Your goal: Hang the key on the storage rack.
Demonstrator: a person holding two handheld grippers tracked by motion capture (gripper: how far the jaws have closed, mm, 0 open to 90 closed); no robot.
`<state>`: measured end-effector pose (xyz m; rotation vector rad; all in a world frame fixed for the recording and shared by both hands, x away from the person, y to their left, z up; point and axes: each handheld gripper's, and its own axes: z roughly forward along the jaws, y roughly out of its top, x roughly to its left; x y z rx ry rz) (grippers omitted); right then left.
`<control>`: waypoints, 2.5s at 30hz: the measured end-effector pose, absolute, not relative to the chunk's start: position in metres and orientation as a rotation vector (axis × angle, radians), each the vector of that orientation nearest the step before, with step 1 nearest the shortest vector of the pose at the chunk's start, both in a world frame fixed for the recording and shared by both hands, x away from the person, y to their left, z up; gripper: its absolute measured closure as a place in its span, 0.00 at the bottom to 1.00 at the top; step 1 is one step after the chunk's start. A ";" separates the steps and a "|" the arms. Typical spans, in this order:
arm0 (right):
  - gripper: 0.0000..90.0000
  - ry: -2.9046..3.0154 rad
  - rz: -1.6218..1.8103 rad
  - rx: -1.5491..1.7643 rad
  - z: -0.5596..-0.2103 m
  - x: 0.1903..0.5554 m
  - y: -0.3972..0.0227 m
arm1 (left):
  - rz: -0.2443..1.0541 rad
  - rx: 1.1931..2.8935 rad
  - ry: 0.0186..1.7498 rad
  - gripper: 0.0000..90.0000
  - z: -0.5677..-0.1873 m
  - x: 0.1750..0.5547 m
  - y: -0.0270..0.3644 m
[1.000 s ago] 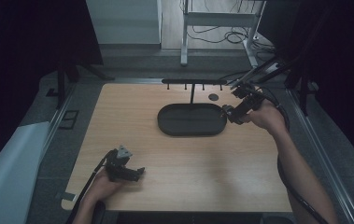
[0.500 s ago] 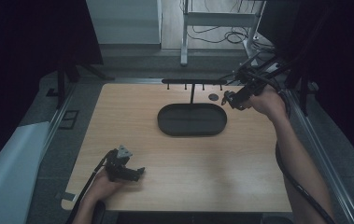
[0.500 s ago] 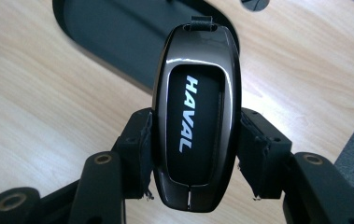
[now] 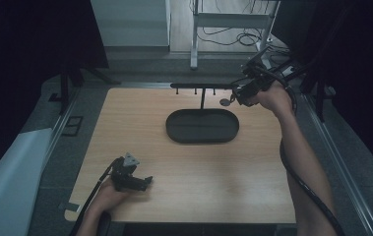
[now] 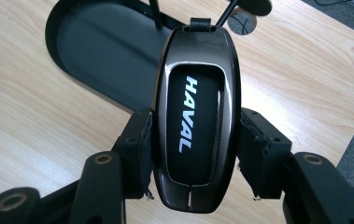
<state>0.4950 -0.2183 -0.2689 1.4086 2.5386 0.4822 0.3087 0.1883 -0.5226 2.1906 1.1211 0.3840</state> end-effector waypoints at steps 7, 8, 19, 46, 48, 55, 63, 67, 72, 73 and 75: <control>0.55 2.514 0.483 1.418 -0.262 0.503 -0.216 | 0.382 2.189 1.124 0.00 -0.523 0.308 0.188; 0.55 2.513 0.486 1.415 -0.261 0.503 -0.216 | 0.382 2.188 1.124 0.00 -0.523 0.308 0.188; 0.55 2.456 0.483 1.438 -0.255 0.514 -0.215 | 0.382 2.186 1.127 0.00 -0.523 0.308 0.188; 0.55 2.410 0.365 1.495 -0.293 0.519 -0.241 | 0.383 2.189 1.123 0.00 -0.523 0.309 0.188; 0.55 2.427 0.358 1.506 -0.301 0.518 -0.245 | 0.384 2.185 1.125 0.00 -0.523 0.309 0.188; 0.55 2.442 0.353 1.532 -0.314 0.517 -0.251 | 0.384 2.185 1.125 0.00 -0.523 0.309 0.188; 0.55 2.460 0.338 1.537 -0.333 0.519 -0.248 | 0.386 2.183 1.125 0.00 -0.523 0.309 0.188; 0.55 2.467 0.318 1.525 -0.344 0.521 -0.243 | 0.386 2.182 1.126 0.00 -0.523 0.309 0.188; 0.55 2.472 0.301 1.507 -0.357 0.524 -0.233 | 0.387 2.181 1.128 0.00 -0.523 0.309 0.188; 0.55 2.473 0.303 1.504 -0.359 0.525 -0.232 | 0.387 2.181 1.128 0.00 -0.523 0.309 0.188; 0.55 2.475 0.300 1.503 -0.364 0.526 -0.229 | 0.386 2.181 1.127 0.00 -0.523 0.309 0.188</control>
